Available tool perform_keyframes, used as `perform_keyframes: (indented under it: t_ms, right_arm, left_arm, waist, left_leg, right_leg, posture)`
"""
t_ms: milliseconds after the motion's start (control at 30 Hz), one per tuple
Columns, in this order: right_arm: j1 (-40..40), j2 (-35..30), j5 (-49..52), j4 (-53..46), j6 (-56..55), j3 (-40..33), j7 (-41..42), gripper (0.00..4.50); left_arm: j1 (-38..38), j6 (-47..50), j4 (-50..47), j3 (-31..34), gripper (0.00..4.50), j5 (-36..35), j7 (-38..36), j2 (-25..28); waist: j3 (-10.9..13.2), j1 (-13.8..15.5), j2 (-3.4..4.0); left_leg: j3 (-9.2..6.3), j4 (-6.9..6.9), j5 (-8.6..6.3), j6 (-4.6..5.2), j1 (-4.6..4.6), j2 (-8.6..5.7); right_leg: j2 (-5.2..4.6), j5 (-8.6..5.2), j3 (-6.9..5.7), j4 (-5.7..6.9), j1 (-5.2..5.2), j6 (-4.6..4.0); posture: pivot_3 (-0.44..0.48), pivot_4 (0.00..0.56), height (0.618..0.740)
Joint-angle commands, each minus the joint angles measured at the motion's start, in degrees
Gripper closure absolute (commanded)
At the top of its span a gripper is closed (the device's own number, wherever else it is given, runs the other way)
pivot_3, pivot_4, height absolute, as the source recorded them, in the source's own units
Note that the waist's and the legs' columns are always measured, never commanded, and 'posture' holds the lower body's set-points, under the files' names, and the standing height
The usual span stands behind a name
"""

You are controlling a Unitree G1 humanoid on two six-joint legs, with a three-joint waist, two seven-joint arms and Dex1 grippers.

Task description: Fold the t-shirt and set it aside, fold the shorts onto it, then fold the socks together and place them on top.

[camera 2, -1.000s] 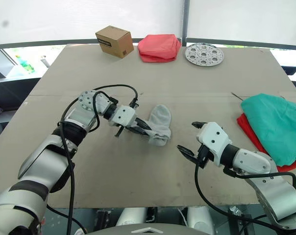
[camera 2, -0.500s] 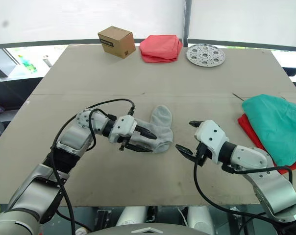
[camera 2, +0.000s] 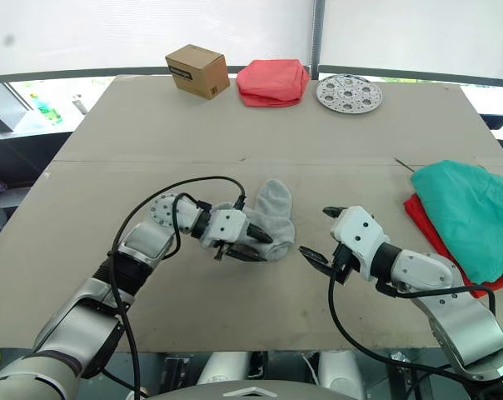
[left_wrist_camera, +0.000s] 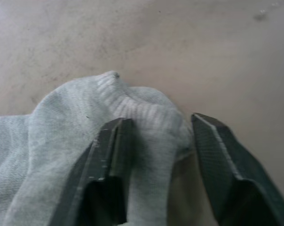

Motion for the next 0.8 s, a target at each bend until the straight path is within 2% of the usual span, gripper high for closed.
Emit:
perform_keyframes:
  t_ms: [33, 100, 167, 233, 367, 433, 533, 633, 733, 800]
  right_arm:
    - [0.21, 0.59, -0.18, -2.66, -0.6, -0.2, -0.78, 0.0]
    - [0.25, 0.74, -0.37, -2.47, -0.79, 0.04, -0.77, 0.0]
    - [0.22, 0.85, -0.66, -1.7, -1.44, 0.48, -0.39, 0.0]
    - [0.22, 0.96, -0.87, -1.27, -1.89, 0.78, -0.17, 0.0]
    - [-1.29, 2.2, -0.89, 0.86, -3.39, 2.38, 0.69, 0.0]
    - [-2.33, 2.84, -0.98, 2.15, -4.28, 3.2, 1.25, 0.0]
    - [-4.73, 4.08, -1.09, 4.62, -5.4, 4.68, 2.28, 0.0]
    - [-6.46, 4.96, -1.2, 6.52, -6.42, 5.53, 3.2, 0.0]
    - [-7.64, 5.51, -1.46, 8.4, -7.53, 6.3, 4.25, 0.0]
    - [-8.12, 5.65, -1.66, 9.04, -8.03, 6.67, 4.71, 0.0]
  left_arm:
    - [0.11, 11.45, -7.21, 4.56, 4.45, -4.56, 2.21, 0.99]
    - [1.17, 17.48, -10.76, 6.74, 4.45, -6.15, 4.4, 1.99]
    - [2.85, 27.98, -16.43, 10.84, 4.45, -8.55, 9.86, 3.06]
    - [4.02, 34.3, -20.61, 13.05, 4.45, -9.7, 13.3, 3.78]
    - [7.02, 57.57, -33.9, 23.35, 4.45, -8.94, 32.23, 3.42]
    - [7.61, 65.0, -38.42, 26.14, 4.45, -6.37, 39.47, 3.98]
    - [6.77, 79.31, -46.51, 30.14, 4.45, -5.86, 46.49, 3.85]
    - [3.22, 95.73, -51.29, 29.15, 4.45, -6.24, 51.04, 3.09]
    - [0.68, 98.95, -49.48, 27.09, 4.45, -7.22, 54.81, -0.2]
    - [0.29, 98.95, -46.55, 25.56, 3.67, -7.21, 56.71, -3.08]
  waist:
    - [0.0, -0.04, 0.0]
    - [0.0, -0.06, 0.0]
    - [0.0, -0.27, 0.0]
    - [0.0, -0.23, 0.0]
    - [0.0, -0.16, -0.04]
    - [0.0, -0.15, -0.04]
    - [0.0, -0.15, -0.08]
    - [-0.01, 0.24, -0.14]
    - [-0.02, 0.28, -0.15]
    - [-0.03, 0.13, -0.17]
  left_leg:
    - [-0.01, 0.0, 0.0, 0.0, 0.0, 0.01]
    - [-0.01, 0.0, 0.01, -0.01, 0.02, 0.02]
    - [-0.01, -0.01, 0.01, -0.02, 0.02, 0.05]
    - [-0.01, -0.01, 0.03, -0.06, 0.03, 0.08]
    - [-0.02, 0.0, 0.09, -0.15, 0.03, 0.08]
    - [-0.02, 0.0, 0.08, -0.14, 0.03, 0.07]
    - [-0.02, 0.0, 0.13, -0.23, 0.07, 0.04]
    - [-0.07, 0.0, 0.17, -0.29, 0.04, 0.01]
    - [-0.12, 0.0, 0.17, -0.29, 0.05, -0.05]
    - [-0.12, 0.0, 0.17, -0.29, 0.1, -0.06]
  right_leg:
    - [0.0, 0.0, 0.0, 0.0, 0.0, 0.01]
    - [0.02, -0.01, 0.0, 0.02, 0.0, 0.02]
    - [0.04, -0.01, 0.02, 0.02, 0.0, 0.02]
    - [0.05, -0.02, 0.03, 0.02, -0.01, 0.04]
    - [0.03, -0.03, 0.04, 0.03, 0.01, 0.08]
    - [0.02, -0.03, 0.05, 0.03, 0.01, 0.09]
    - [0.02, -0.03, 0.05, 0.03, 0.04, 0.09]
    - [0.01, -0.03, -0.01, 0.04, 0.05, 0.09]
    - [-0.03, -0.03, -0.03, 0.04, 0.09, 0.09]
    - [-0.05, -0.03, -0.02, 0.04, 0.14, 0.08]
  posture:
    - [0.0, 0.15, 0.74]
    - [0.0, 0.15, 0.74]
    - [0.0, 0.15, 0.74]
    - [0.0, 0.15, 0.74]
    - [0.0, 0.15, 0.74]
    - [0.0, 0.15, 0.74]
    - [0.0, 0.15, 0.74]
    - [0.0, 0.15, 0.74]
    - [0.0, 0.15, 0.74]
    - [0.0, 0.15, 0.74]
